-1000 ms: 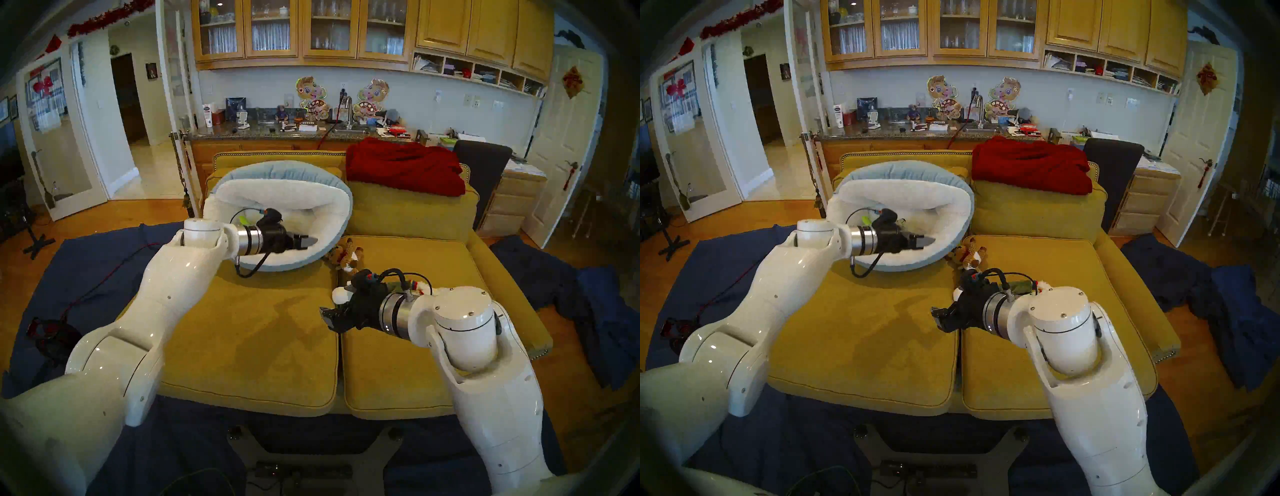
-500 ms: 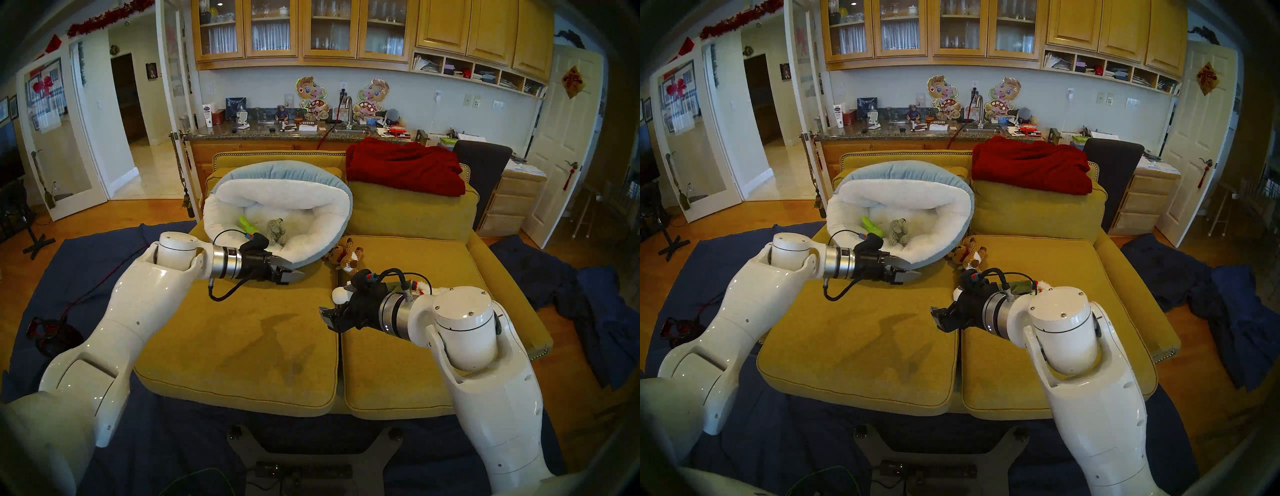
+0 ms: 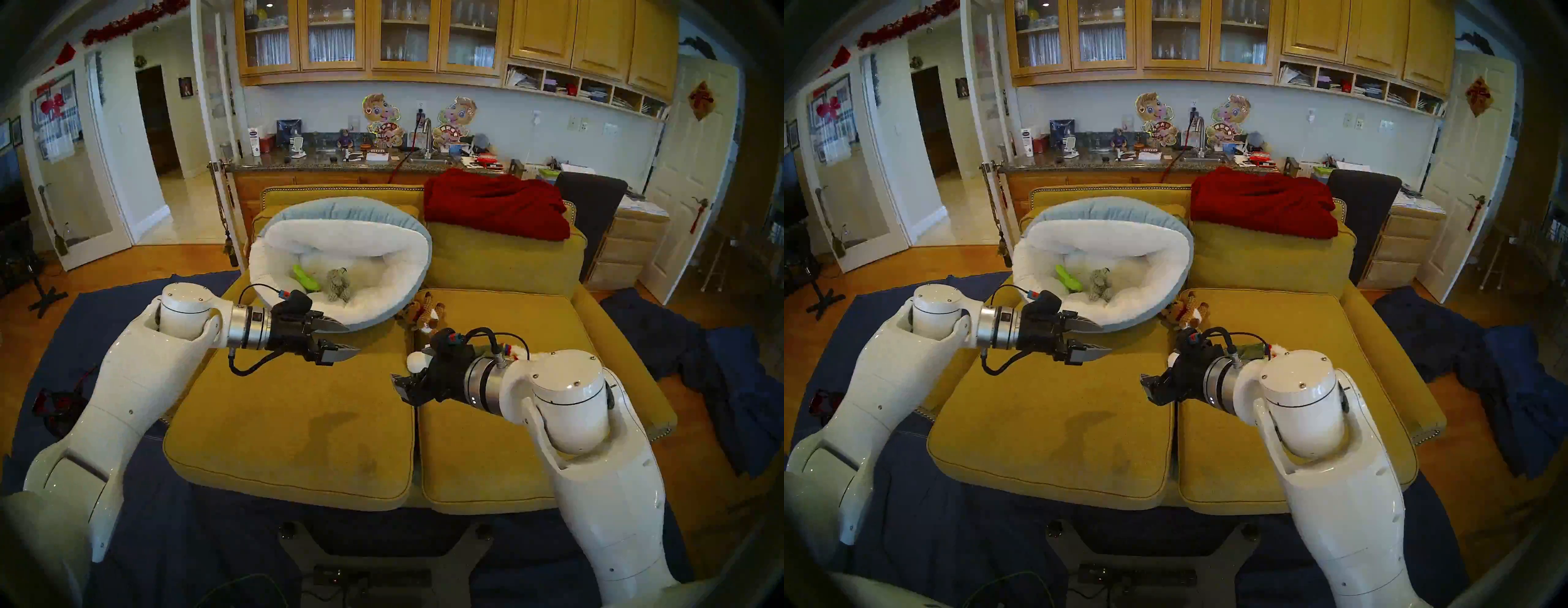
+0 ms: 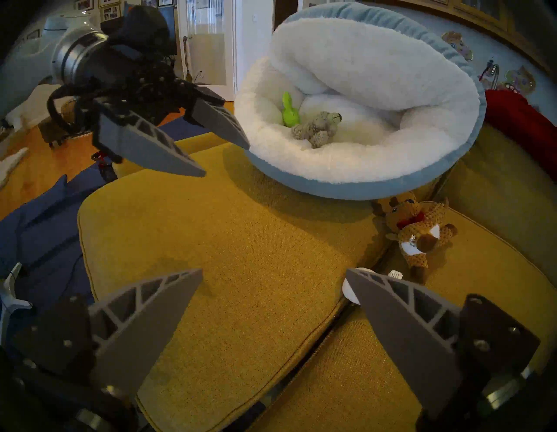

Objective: Put toys into dog bed

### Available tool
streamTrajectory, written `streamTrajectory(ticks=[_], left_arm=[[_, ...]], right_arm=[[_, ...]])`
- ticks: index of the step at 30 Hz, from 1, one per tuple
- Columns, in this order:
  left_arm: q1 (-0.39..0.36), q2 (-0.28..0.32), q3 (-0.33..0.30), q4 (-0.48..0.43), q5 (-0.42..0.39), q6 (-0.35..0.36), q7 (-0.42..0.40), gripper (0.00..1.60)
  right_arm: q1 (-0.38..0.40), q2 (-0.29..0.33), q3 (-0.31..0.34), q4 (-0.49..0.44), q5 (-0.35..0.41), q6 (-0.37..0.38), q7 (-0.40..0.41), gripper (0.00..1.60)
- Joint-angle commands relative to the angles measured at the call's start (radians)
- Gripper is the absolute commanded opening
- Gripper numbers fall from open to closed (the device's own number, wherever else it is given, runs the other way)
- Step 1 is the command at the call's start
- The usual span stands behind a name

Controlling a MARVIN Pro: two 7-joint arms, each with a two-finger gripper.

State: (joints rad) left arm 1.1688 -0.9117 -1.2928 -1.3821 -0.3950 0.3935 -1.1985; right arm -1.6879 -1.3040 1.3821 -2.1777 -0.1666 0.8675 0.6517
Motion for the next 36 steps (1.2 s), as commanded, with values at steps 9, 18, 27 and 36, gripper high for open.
streamTrajectory(ticks=[9, 18, 27, 36], left_arm=[[0.134, 0.016, -0.106, -0.169, -0.036, 0.028, 0.126, 1.6], [0.177, -0.005, -0.137, -0.2, -0.051, 0.041, 0.179, 1.6], [0.194, -0.014, -0.151, -0.217, -0.053, 0.046, 0.204, 1.6], [0.202, -0.017, -0.156, -0.225, -0.054, 0.047, 0.216, 1.6]], right_arm=[[0.165, 0.09, 0.112, 0.084, -0.063, 0.092, -0.009, 1.6], [0.238, 0.119, 0.119, 0.166, -0.089, 0.092, -0.001, 1.6], [0.298, 0.111, 0.095, 0.271, -0.142, 0.092, -0.016, 1.6], [0.331, 0.104, 0.102, 0.387, -0.228, 0.092, -0.066, 1.6]])
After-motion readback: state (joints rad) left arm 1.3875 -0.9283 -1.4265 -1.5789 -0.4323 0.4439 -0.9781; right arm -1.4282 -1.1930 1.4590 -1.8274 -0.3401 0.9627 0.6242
